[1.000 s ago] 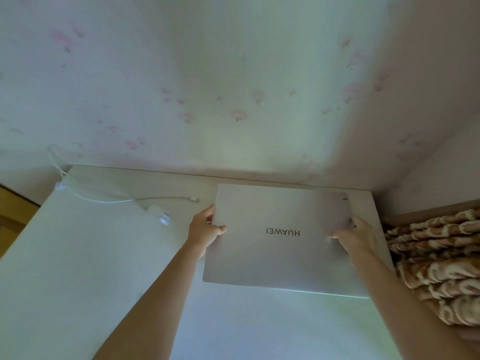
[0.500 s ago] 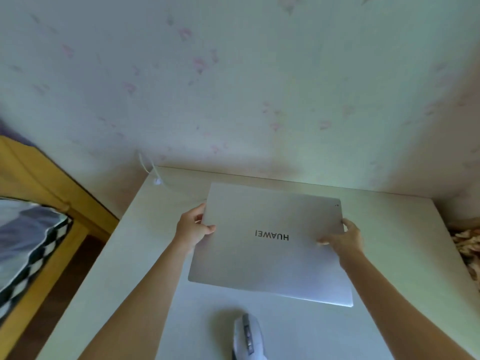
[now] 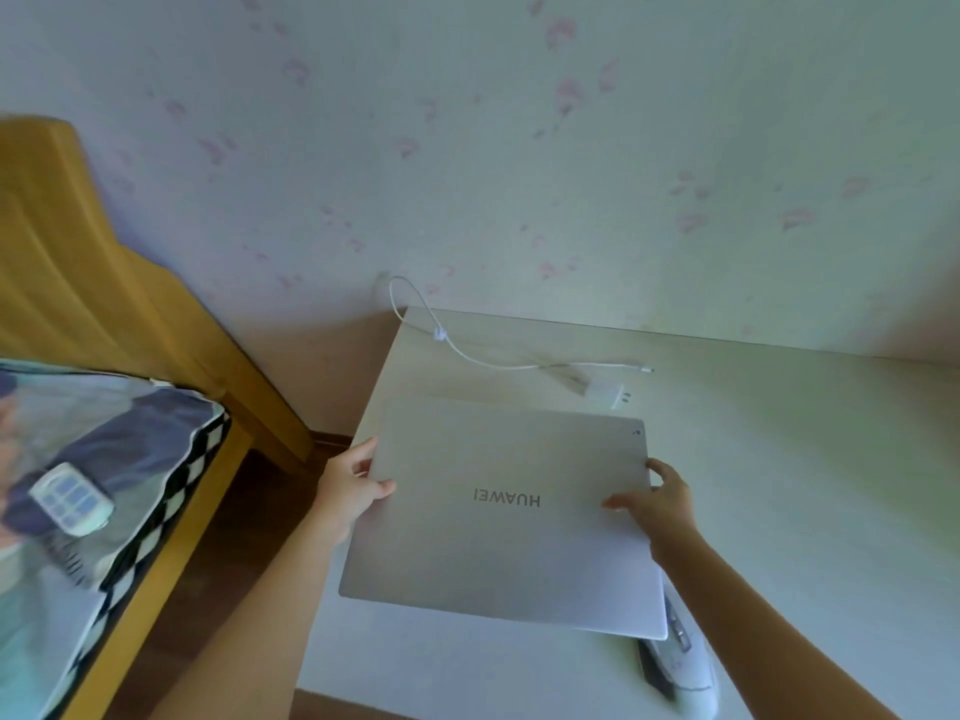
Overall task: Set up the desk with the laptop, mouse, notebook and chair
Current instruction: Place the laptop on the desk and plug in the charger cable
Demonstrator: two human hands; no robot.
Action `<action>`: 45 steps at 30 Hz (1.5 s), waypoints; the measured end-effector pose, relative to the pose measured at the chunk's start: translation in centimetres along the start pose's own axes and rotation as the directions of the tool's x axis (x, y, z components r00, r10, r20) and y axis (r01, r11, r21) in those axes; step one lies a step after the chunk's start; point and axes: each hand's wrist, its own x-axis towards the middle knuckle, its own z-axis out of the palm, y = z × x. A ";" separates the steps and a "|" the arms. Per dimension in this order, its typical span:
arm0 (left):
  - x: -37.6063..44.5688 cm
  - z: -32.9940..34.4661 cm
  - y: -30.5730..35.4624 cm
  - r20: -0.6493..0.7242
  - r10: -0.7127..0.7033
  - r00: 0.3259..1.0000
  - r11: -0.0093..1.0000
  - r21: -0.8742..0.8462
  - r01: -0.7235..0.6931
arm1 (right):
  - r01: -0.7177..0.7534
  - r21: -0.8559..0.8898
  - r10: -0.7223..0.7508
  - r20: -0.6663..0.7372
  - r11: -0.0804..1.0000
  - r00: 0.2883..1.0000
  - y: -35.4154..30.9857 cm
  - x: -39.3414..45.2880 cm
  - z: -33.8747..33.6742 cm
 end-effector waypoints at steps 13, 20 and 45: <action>1.6 -3.7 -6.2 -0.011 -0.097 0.995 0.990 0.106 0.098 | 0.040 -0.036 -0.035 0.128 0.999 0.991 4.2 -6.4 3.6; 2.8 -3.1 -7.8 -0.010 -0.112 0.994 0.988 0.103 0.113 | 0.130 -0.151 -0.109 0.142 0.980 0.984 4.9 -6.9 3.7; 1.8 9.0 -7.5 0.312 0.304 0.900 0.323 0.855 -0.405 | 0.450 -0.840 -0.431 0.300 0.303 0.851 7.1 -8.0 7.6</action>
